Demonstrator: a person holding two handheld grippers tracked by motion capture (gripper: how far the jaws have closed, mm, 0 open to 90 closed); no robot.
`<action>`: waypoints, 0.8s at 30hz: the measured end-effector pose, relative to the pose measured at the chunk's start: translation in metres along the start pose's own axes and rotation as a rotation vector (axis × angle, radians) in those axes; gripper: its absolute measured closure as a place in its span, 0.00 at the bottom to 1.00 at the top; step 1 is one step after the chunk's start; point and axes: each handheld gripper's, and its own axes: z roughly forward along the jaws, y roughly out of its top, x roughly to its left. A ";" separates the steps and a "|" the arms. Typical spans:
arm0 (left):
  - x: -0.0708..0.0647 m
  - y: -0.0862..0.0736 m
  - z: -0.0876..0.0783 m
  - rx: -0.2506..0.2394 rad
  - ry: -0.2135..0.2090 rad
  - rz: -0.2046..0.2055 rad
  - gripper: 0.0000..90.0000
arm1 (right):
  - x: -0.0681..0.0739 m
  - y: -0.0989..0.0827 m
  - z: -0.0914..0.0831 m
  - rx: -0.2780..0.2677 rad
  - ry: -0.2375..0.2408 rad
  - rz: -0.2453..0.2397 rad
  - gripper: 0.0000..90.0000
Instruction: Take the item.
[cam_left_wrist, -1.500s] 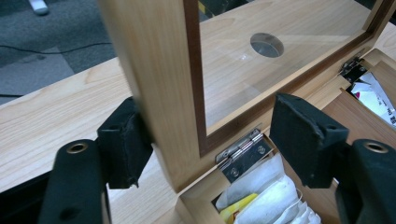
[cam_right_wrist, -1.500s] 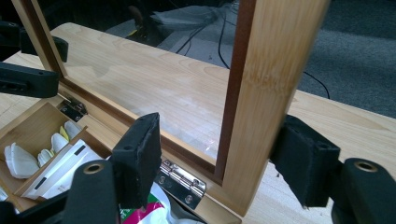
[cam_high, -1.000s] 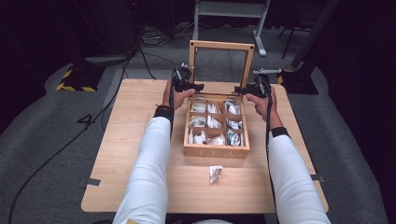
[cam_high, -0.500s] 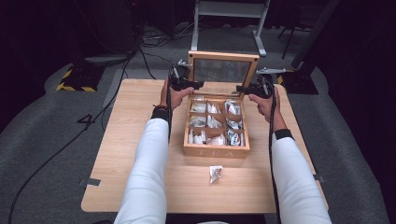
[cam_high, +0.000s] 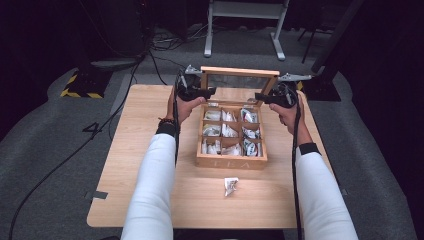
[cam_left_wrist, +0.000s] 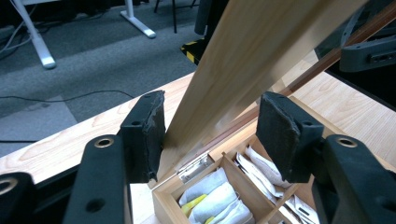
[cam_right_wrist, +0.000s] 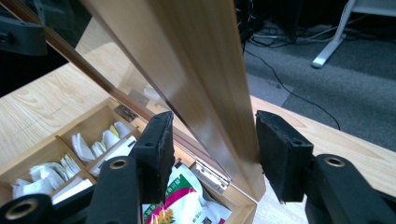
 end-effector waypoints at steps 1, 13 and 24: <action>0.000 0.001 -0.003 0.003 -0.002 0.007 0.49 | 0.001 0.001 -0.002 0.004 -0.003 -0.004 0.55; -0.013 0.002 -0.027 0.009 -0.012 0.055 0.52 | 0.017 0.011 -0.026 -0.011 0.042 -0.063 0.52; -0.016 -0.001 -0.039 0.025 -0.025 0.065 0.54 | 0.025 0.012 -0.035 -0.025 0.066 -0.077 0.48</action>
